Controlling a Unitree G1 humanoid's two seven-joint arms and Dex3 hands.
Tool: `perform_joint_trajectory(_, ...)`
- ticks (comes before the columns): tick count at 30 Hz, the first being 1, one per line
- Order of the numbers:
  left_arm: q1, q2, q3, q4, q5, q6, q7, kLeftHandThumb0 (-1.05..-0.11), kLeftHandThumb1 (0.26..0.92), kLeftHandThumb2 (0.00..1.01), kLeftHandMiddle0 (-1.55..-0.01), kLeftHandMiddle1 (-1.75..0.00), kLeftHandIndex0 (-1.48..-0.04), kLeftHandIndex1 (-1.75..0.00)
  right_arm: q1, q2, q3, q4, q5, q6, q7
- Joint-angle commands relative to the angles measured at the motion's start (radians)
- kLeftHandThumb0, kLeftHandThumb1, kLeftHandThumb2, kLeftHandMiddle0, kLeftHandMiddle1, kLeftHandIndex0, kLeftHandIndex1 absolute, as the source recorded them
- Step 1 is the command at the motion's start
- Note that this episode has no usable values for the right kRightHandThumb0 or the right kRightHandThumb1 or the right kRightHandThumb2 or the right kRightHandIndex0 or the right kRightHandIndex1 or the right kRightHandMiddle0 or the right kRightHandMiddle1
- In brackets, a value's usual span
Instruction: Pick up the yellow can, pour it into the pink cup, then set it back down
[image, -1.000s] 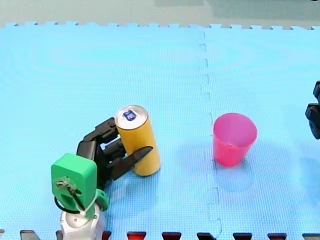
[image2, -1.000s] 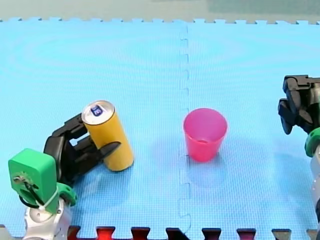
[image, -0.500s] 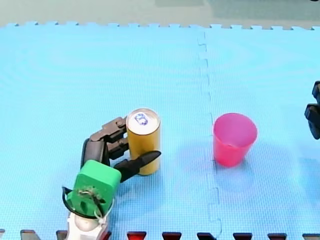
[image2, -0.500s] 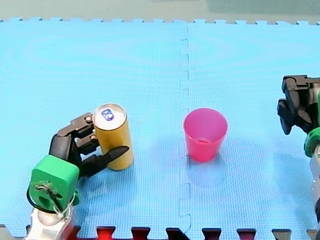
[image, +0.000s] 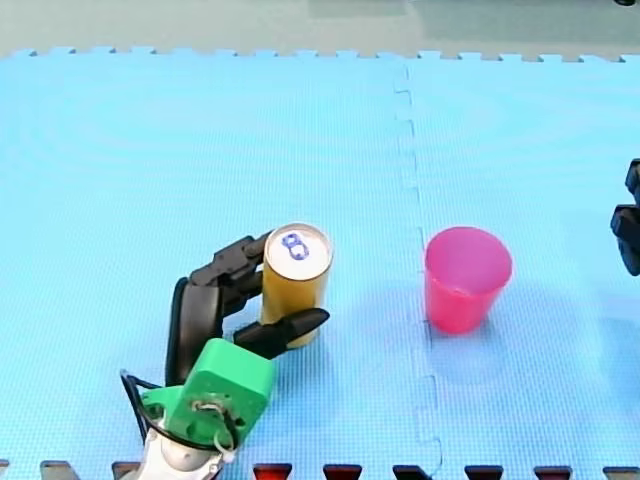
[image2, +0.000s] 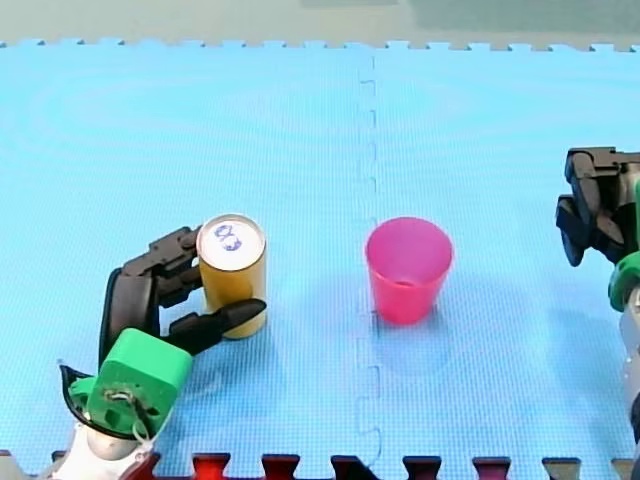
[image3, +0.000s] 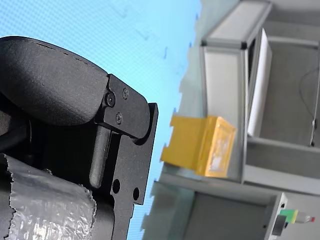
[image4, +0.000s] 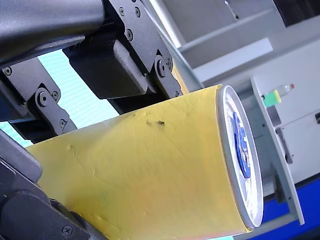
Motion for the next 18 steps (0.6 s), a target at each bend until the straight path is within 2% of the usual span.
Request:
perform_joint_trajectory(1, 0.011, 0.011, 0.005, 0.016, -0.011, 0.032, -0.011, -0.353, 0.795, 0.0, -1.29, 0.0, -1.2, 0.0, -0.006, -0.004, -0.003, -0.006, 0.003, 0.006, -0.004)
perform_joint_trajectory(4, 0.012, 0.011, 0.013, 0.019, -0.032, 0.037, -0.037, -0.353, 0.795, 0.0, -1.29, 0.0, -1.2, 0.0, -0.009, -0.003, -0.005, -0.007, 0.006, 0.01, -0.004)
perform_joint_trajectory(6, 0.012, 0.01, 0.025, 0.021, -0.059, 0.045, -0.08, -0.354, 0.794, 0.0, -1.28, 0.0, -1.12, 0.0, -0.009, -0.002, -0.005, -0.008, 0.007, 0.013, -0.004)
perform_joint_trajectory(7, 0.012, 0.009, 0.031, 0.022, -0.072, 0.052, -0.1, -0.361, 0.781, 0.0, -1.24, 0.0, -1.07, 0.0, -0.01, -0.002, -0.006, -0.008, 0.008, 0.014, -0.004)
perform_joint_trajectory(9, 0.01, 0.009, 0.039, 0.023, -0.091, 0.071, -0.13, -0.483, 0.766, 0.0, -1.12, 0.0, -0.93, 0.0, -0.01, -0.003, -0.005, -0.01, 0.008, 0.016, -0.004)
perform_joint_trajectory(12, 0.006, 0.006, 0.054, 0.022, -0.12, 0.112, -0.176, -0.6, 0.753, 0.0, -0.92, 0.0, -0.82, 0.0, -0.011, -0.004, -0.003, -0.01, 0.006, 0.019, -0.008)
perform_joint_trajectory(15, 0.006, -0.008, 0.091, 0.017, -0.178, 0.138, -0.246, -0.614, 0.744, 0.0, -0.8, 0.0, -0.76, 0.0, -0.011, -0.004, -0.002, -0.011, 0.006, 0.02, -0.008)
perform_joint_trajectory(18, 0.007, -0.011, 0.103, 0.011, -0.199, 0.147, -0.278, -0.609, 0.737, 0.0, -0.7, 0.0, -0.64, 0.0, -0.01, -0.004, -0.003, -0.011, 0.007, 0.02, -0.008)
